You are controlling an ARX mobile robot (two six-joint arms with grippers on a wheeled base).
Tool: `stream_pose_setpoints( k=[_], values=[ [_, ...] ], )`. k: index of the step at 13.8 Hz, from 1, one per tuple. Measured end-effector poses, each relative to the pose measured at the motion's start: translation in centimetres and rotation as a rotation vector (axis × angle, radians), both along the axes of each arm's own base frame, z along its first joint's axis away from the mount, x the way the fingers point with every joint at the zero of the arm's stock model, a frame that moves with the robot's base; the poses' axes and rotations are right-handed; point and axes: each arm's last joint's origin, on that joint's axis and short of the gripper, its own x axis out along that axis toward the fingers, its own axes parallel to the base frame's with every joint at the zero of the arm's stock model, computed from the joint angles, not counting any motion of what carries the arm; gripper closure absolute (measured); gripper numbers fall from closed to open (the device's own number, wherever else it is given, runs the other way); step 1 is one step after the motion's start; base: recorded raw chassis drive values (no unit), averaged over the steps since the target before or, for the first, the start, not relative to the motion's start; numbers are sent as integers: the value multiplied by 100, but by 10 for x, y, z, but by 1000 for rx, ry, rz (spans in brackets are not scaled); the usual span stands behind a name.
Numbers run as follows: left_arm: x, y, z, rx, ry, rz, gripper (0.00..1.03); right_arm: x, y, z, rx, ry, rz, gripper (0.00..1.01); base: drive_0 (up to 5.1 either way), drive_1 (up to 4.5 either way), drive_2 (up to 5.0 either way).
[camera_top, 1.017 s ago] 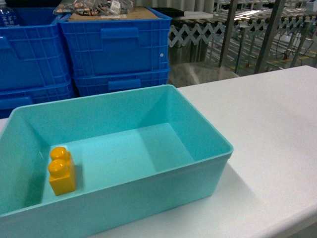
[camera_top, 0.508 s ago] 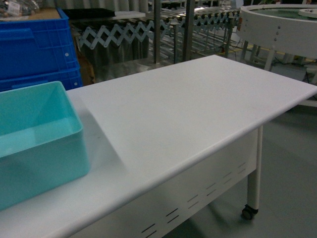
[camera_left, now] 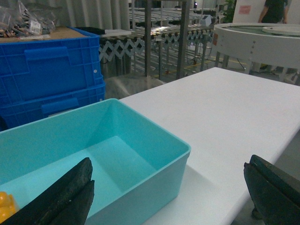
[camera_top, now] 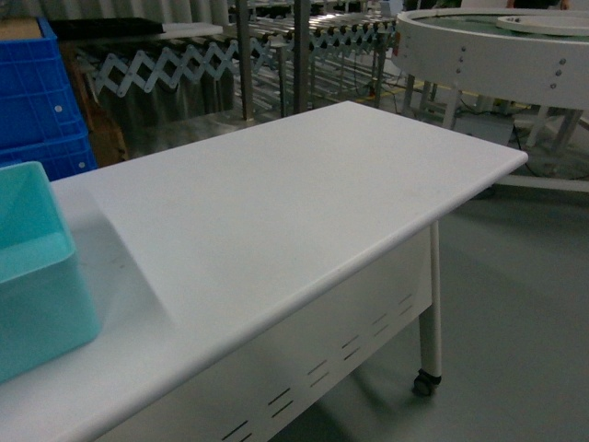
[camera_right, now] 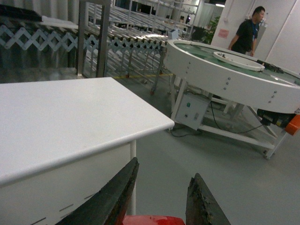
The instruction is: Pick red block from blue box to shelf
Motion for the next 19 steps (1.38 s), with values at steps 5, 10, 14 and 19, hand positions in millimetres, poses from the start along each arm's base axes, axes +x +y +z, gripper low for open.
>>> stream_pose_setpoints(
  k=[5,10,14,19],
  values=[
    [0,0,0,0,0,0,5,0,0,0,0,0,2,73,312,-550,-171],
    [0,0,-1,0,6,-1,5,0,0,-1,1,4,2,73,312,-550,-171],
    [0,0,0,0,0,0,5,0,0,0,0,0,2,73,312,-550,-171],
    [0,0,0,0,0,0,5,0,0,-1,0,3,5,73,312,-550,-171]
  ],
)
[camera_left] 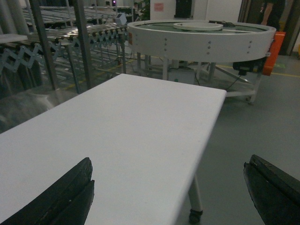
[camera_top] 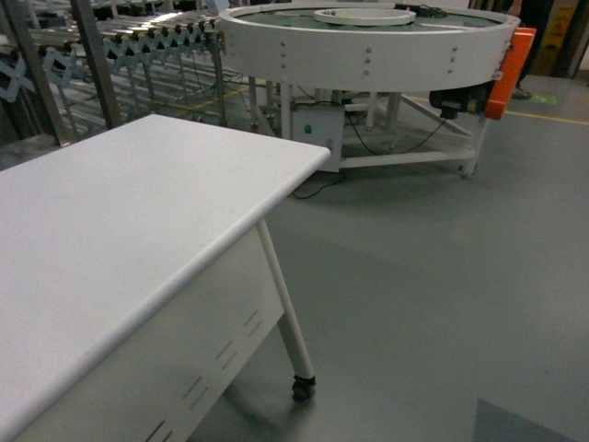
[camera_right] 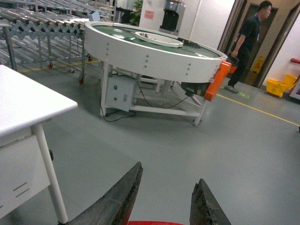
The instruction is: Pick red block from blue box to shelf
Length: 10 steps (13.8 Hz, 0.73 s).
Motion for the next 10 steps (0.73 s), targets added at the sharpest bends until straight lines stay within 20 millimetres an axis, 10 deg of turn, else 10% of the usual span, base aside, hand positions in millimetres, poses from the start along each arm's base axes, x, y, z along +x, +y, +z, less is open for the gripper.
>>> stream_pose_setpoints(
  k=[10],
  values=[
    [0,0,0,0,2,-1,5,0,-1,0,0,0,-5,73,312,-550,-171]
  ],
)
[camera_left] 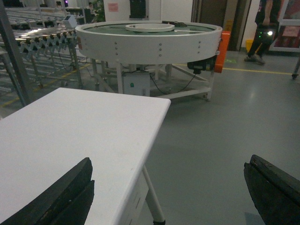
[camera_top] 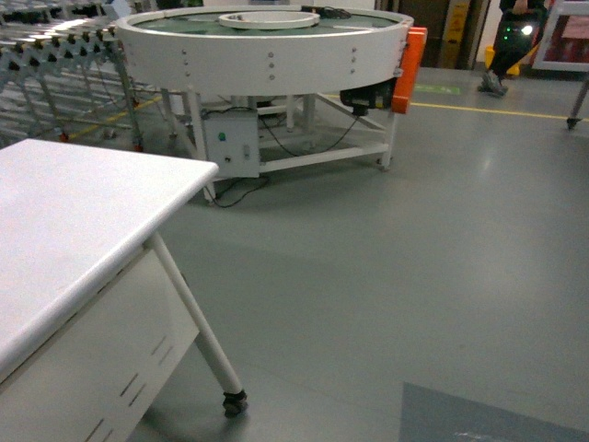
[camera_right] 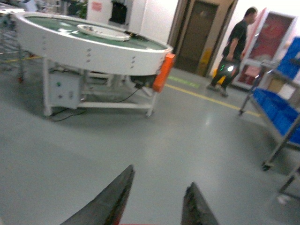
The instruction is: Pick red block from blue box to shelf
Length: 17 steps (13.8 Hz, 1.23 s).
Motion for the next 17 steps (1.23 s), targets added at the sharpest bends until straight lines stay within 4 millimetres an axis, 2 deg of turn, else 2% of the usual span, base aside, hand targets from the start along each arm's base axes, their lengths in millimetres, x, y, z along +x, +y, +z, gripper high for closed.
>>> stream_pose_setpoints(
  k=[17],
  values=[
    [0,0,0,0,0,1,5,0,0,0,0,-2,0,73,312,-550,-171]
  ],
)
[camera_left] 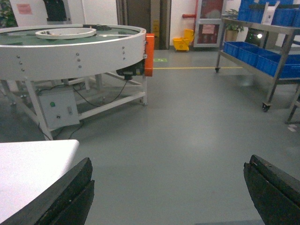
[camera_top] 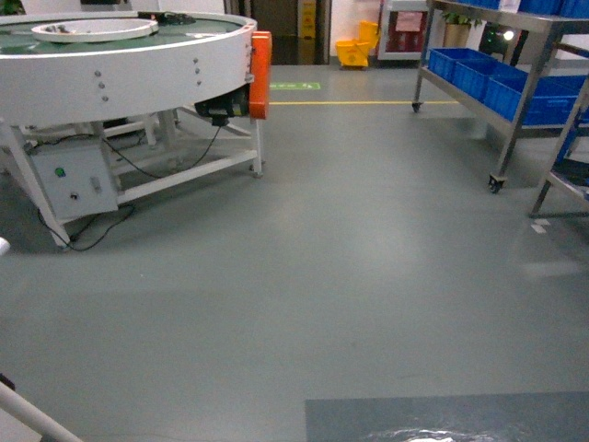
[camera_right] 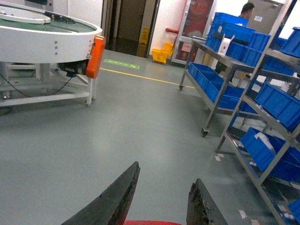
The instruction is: Pick red block from blue box to shelf
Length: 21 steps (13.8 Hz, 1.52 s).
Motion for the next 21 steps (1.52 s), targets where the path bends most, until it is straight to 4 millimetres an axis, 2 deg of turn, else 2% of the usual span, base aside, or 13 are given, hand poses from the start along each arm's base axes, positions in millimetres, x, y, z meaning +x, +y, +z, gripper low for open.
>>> stream_pose_setpoints(
  k=[13,21],
  values=[
    [0,0,0,0,-2,-2,5,0,0,0,0,1,-1,73,312,-550,-171],
    [0,0,0,0,-1,-2,5,0,0,0,0,0,-1,73,0,0,0]
  ],
)
